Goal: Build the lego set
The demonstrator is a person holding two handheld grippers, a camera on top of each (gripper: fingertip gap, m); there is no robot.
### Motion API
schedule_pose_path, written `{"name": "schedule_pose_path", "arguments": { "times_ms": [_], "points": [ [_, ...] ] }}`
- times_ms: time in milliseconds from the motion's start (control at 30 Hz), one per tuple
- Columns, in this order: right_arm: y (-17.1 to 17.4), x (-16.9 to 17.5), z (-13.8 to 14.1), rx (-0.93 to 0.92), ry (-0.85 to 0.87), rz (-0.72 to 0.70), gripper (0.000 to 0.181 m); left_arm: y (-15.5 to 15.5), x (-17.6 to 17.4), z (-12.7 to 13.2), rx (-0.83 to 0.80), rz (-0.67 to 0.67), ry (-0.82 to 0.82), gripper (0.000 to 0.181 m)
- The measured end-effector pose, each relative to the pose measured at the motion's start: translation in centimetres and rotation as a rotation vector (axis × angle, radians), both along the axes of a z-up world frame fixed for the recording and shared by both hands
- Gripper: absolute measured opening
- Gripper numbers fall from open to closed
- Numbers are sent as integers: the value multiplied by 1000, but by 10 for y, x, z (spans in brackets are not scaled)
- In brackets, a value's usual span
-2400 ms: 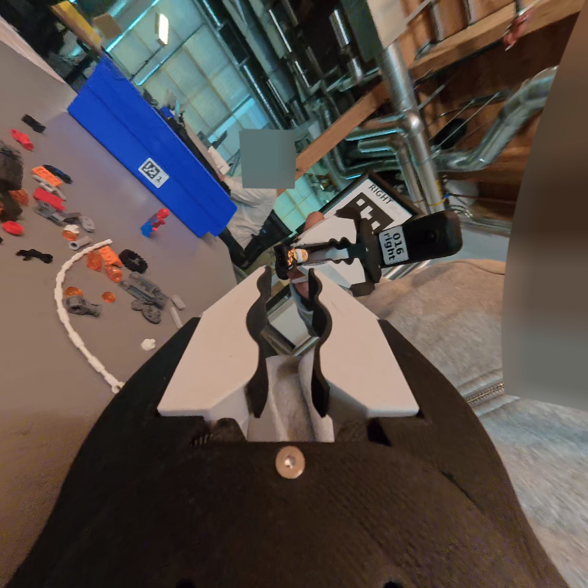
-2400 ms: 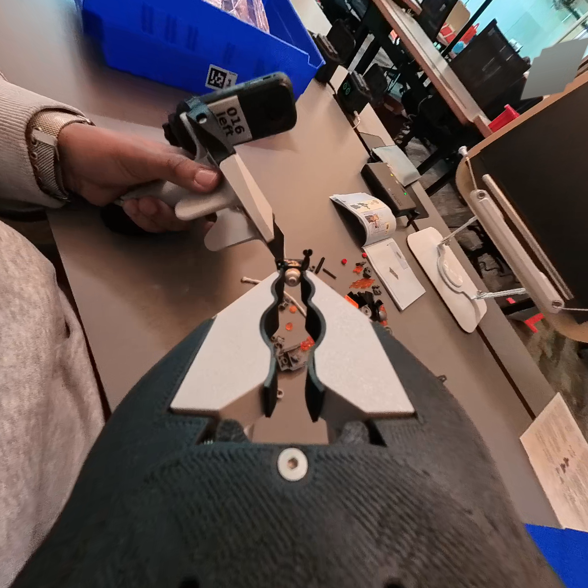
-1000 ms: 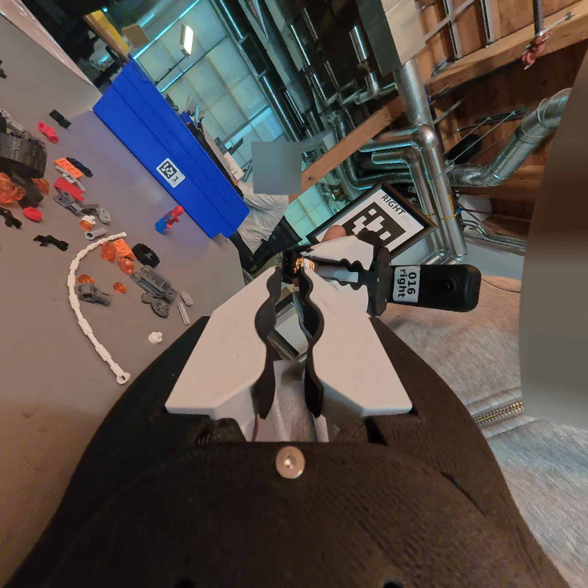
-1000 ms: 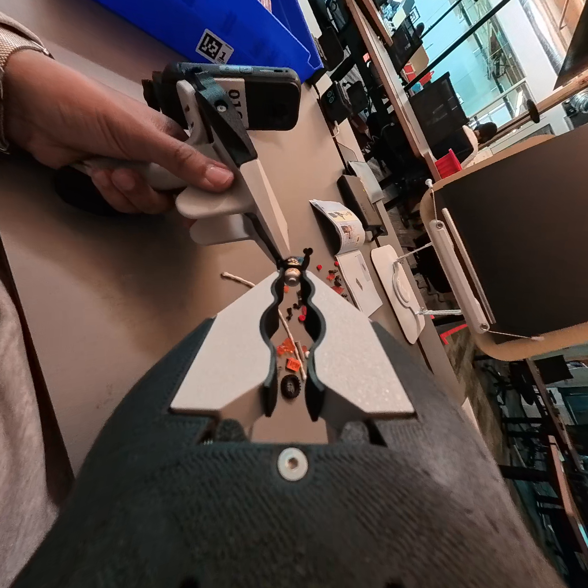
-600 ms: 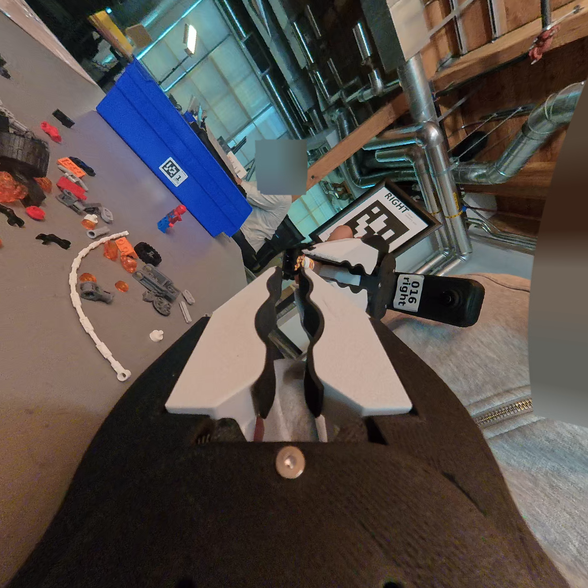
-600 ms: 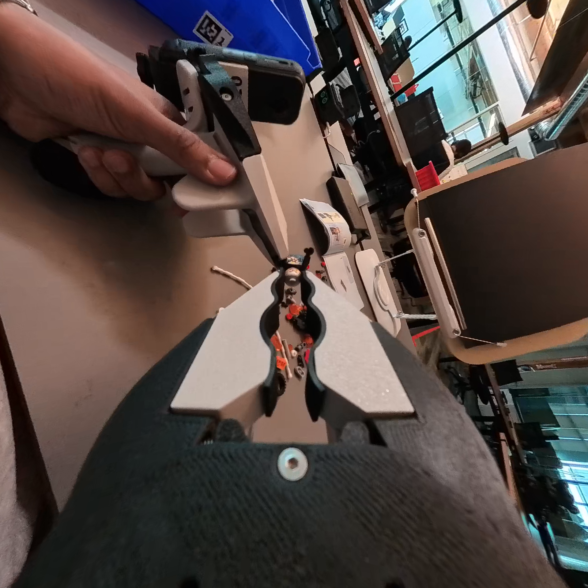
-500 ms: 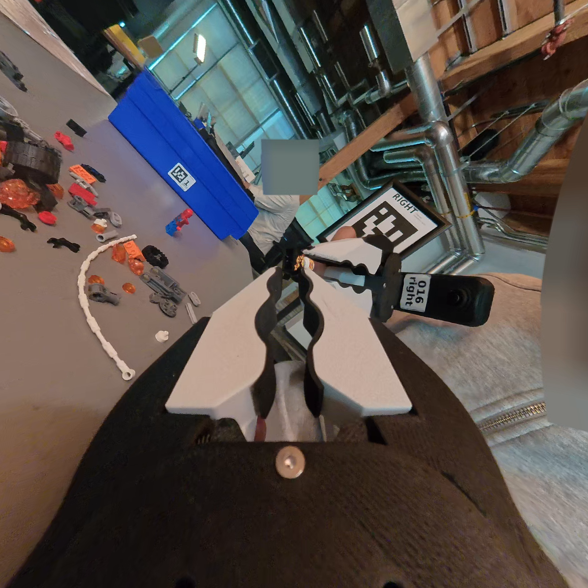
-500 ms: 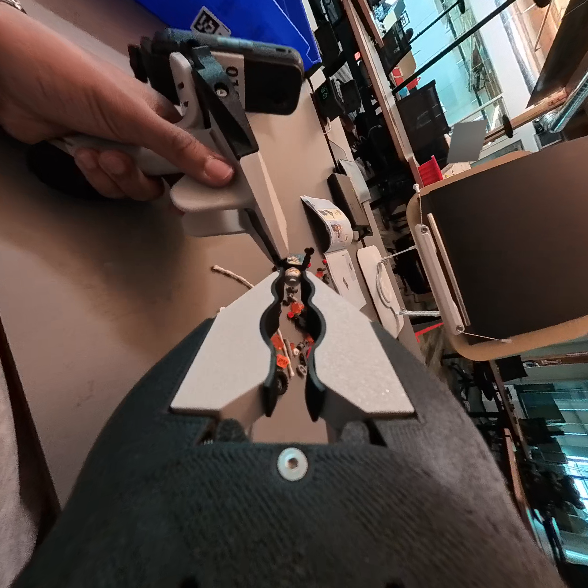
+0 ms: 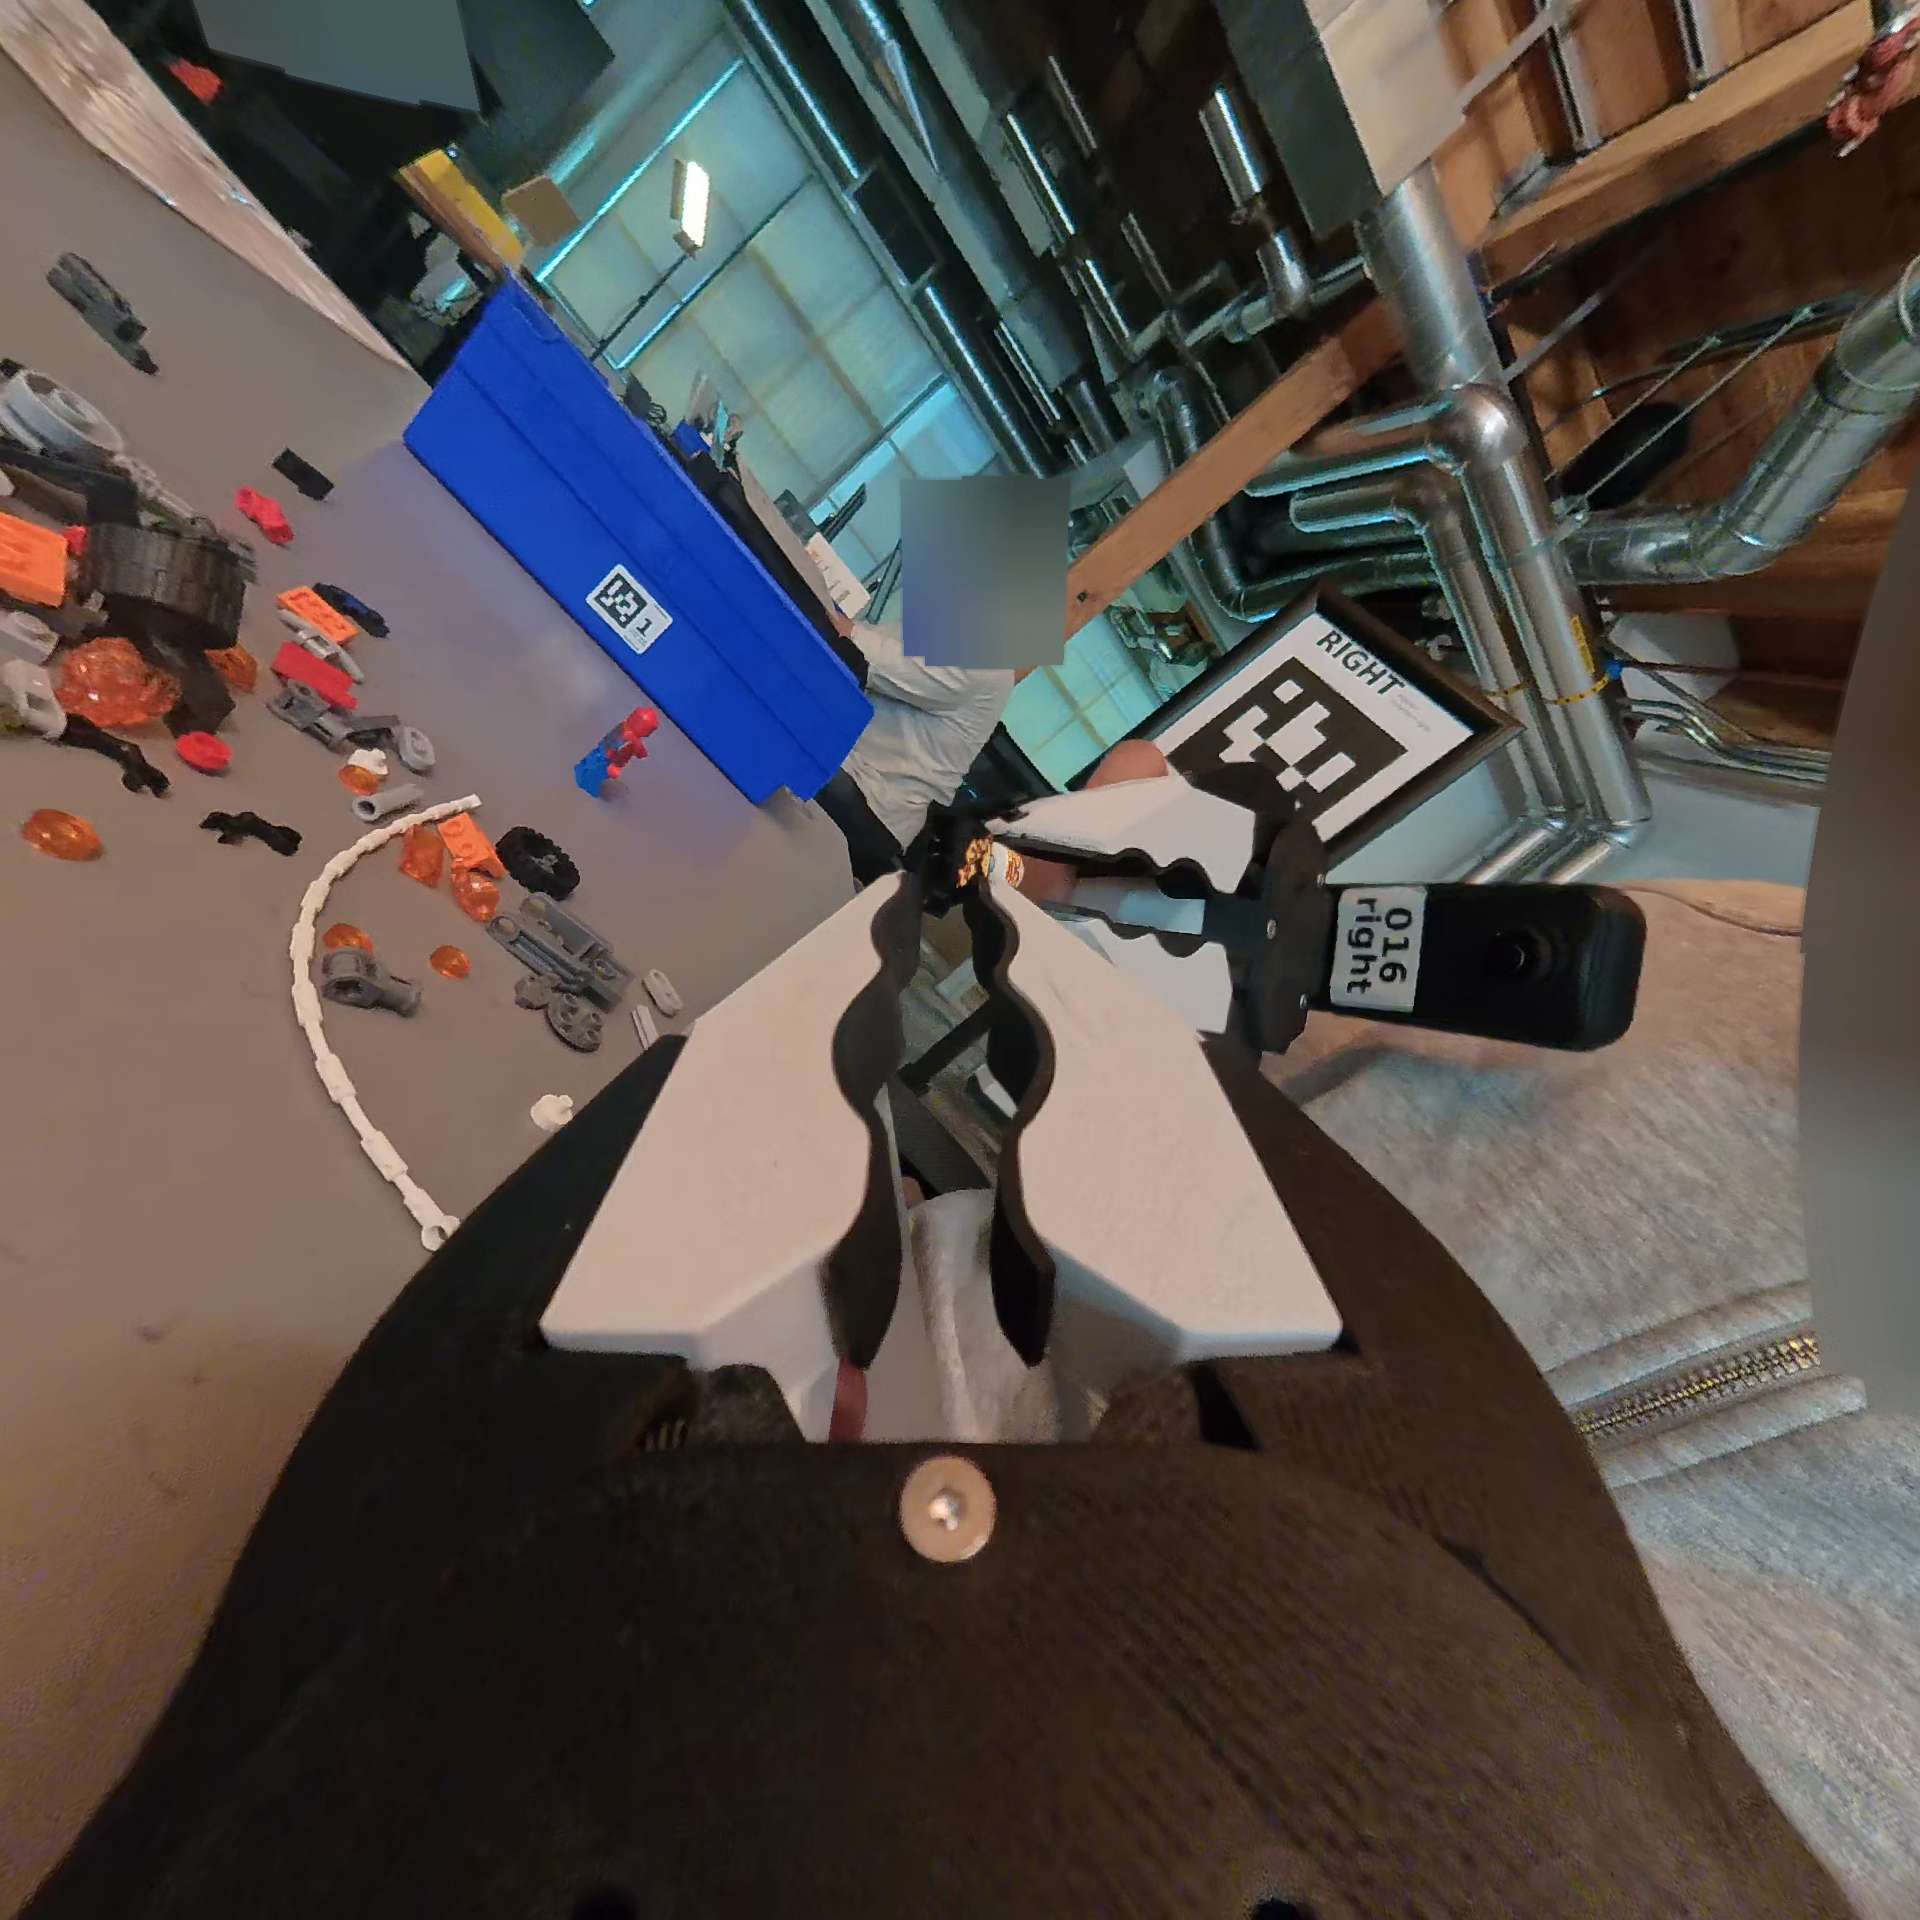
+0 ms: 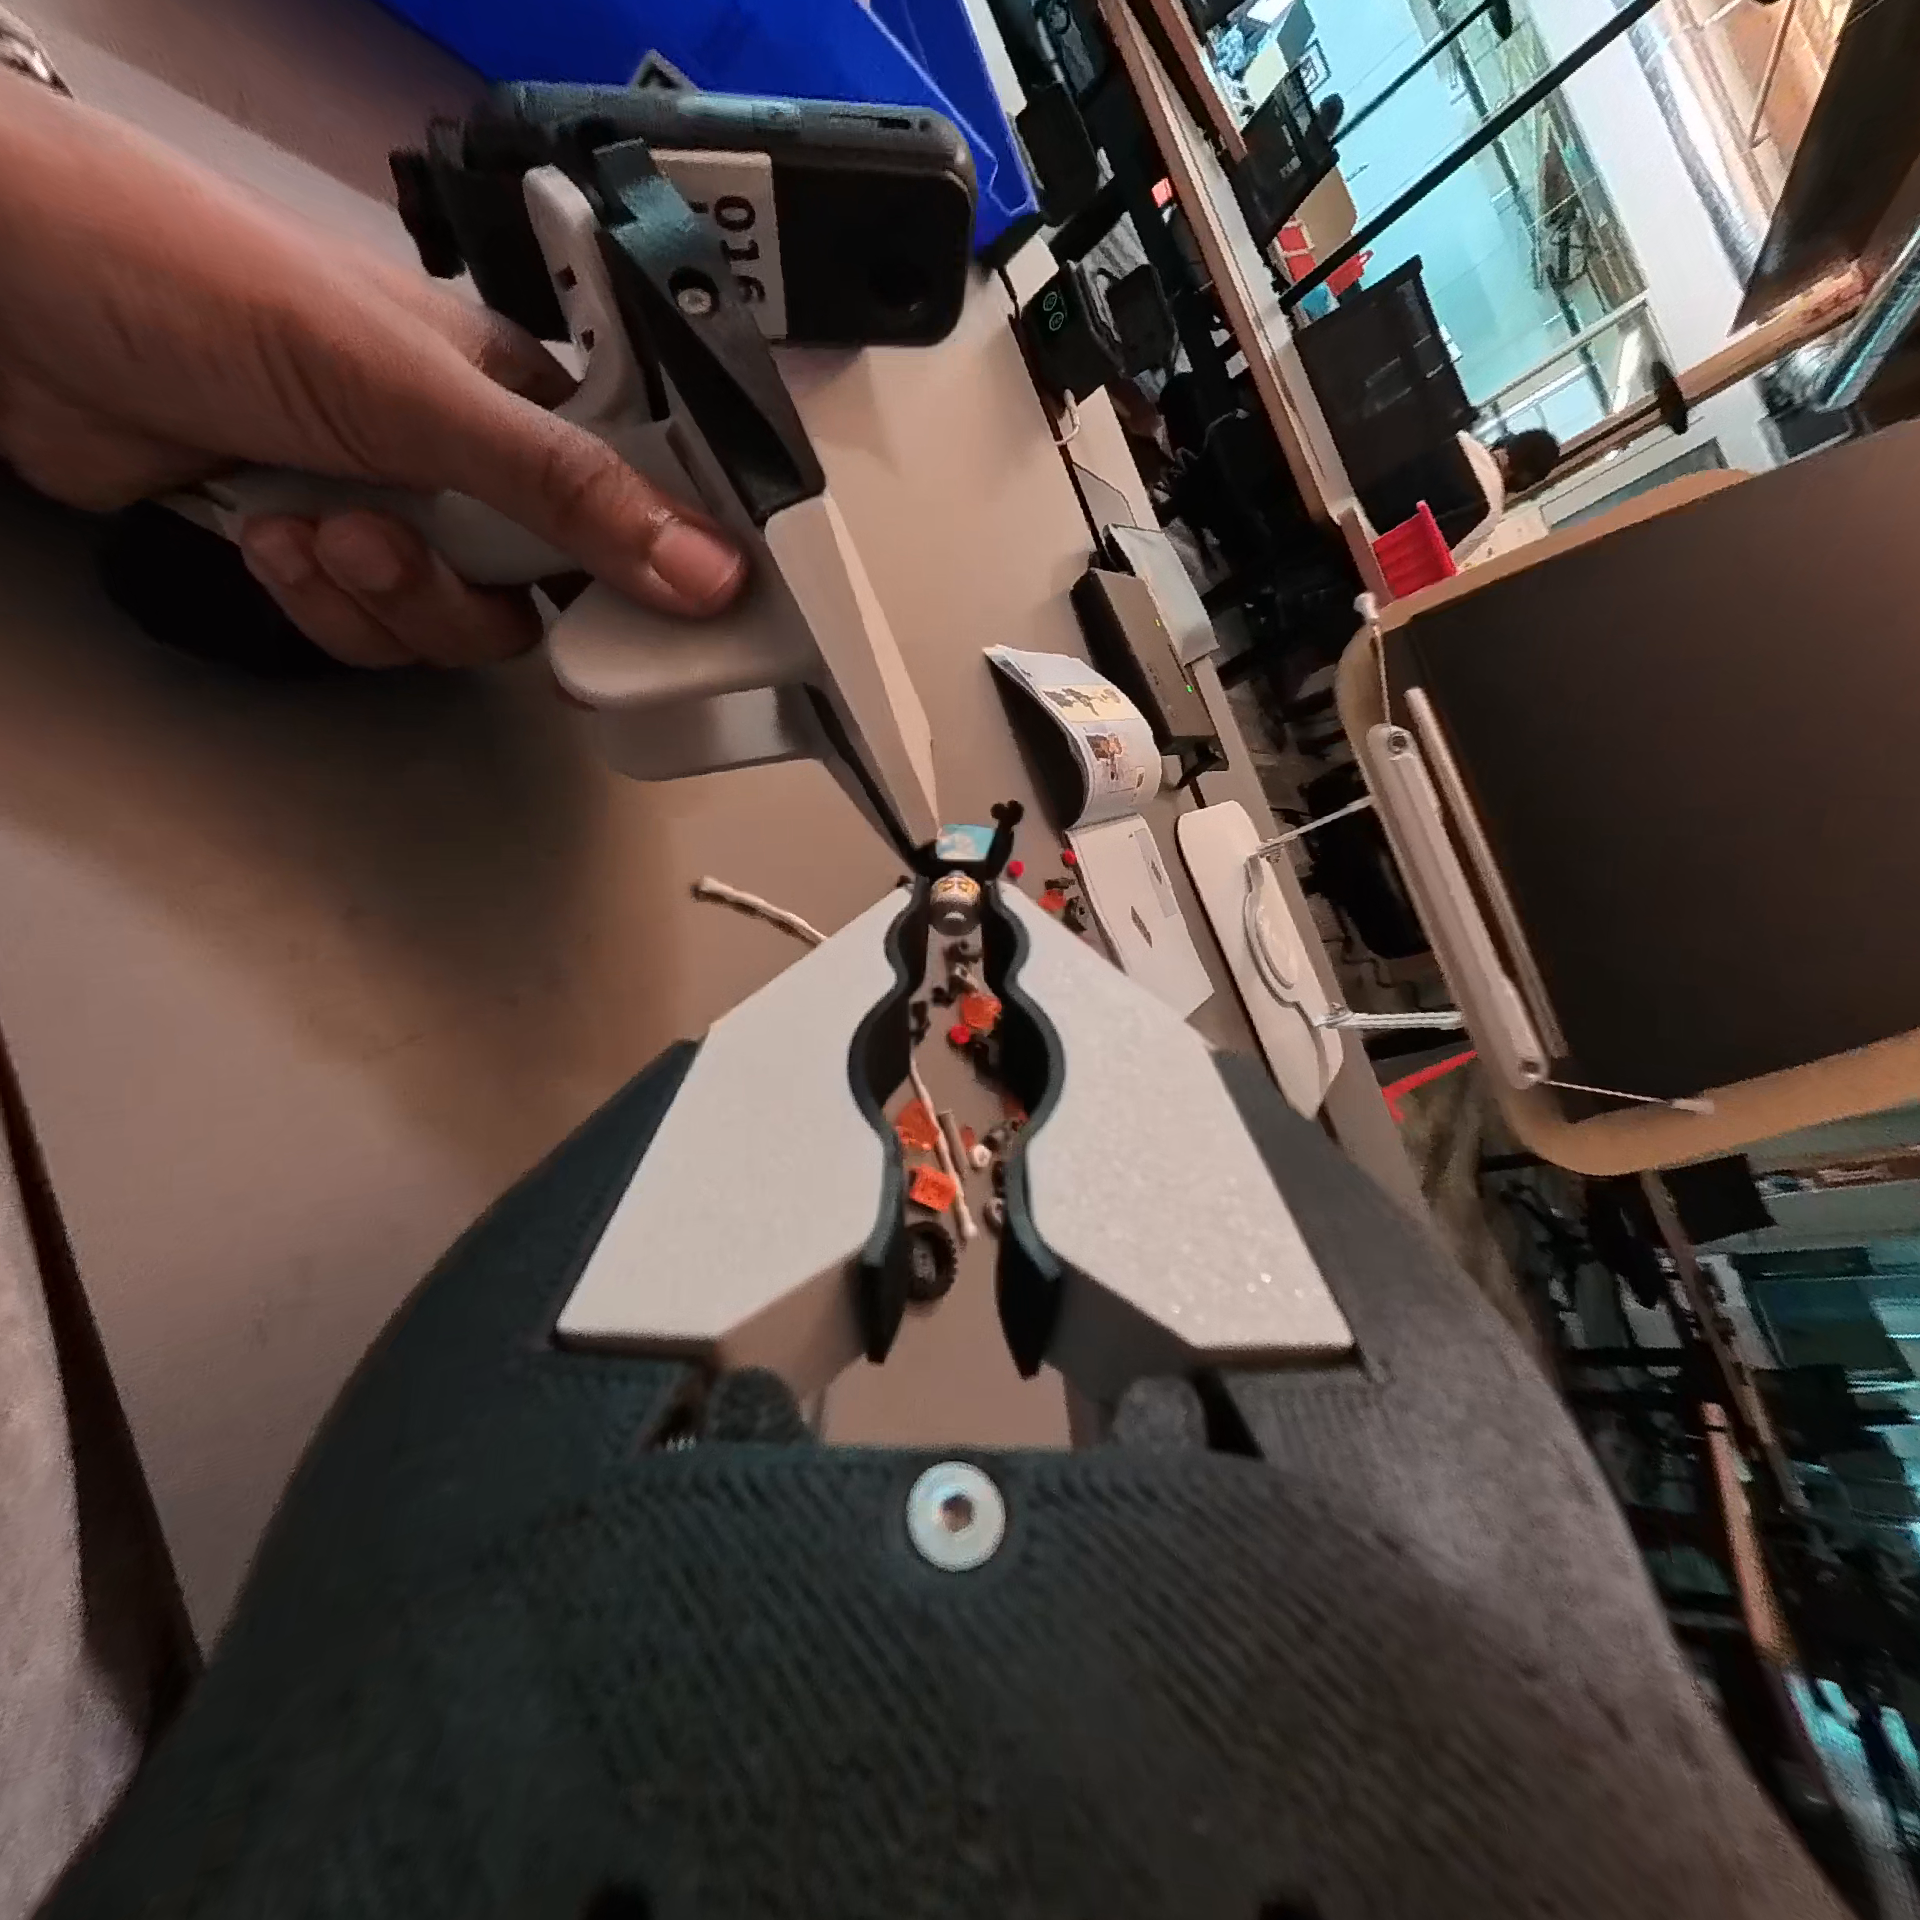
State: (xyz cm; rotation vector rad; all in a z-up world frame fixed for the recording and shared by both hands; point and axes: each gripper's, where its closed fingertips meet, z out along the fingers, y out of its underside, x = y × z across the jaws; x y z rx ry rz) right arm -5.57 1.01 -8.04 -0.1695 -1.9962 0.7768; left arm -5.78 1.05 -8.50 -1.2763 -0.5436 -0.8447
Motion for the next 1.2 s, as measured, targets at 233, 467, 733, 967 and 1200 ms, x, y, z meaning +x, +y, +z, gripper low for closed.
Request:
{"name": "schedule_pose_path", "arguments": {
  "times_ms": [233,467,733,967,1200],
  "points": [
    [1,3,-2,-278,-241,36,10,-3,5,8,28,-10,68,2],
    [1,6,2,-388,-323,60,18,-9,5,17,123,-49,9,2],
    [2,6,9,-754,-669,95,31,-3,12,11,65,-69,53,2],
    [0,9,-2,-867,-865,102,12,4,18,4,-16,-66,140,2],
    [0,8,1,-922,-911,110,7,7,17,3,-42,-34,181,3]
  ]
}}
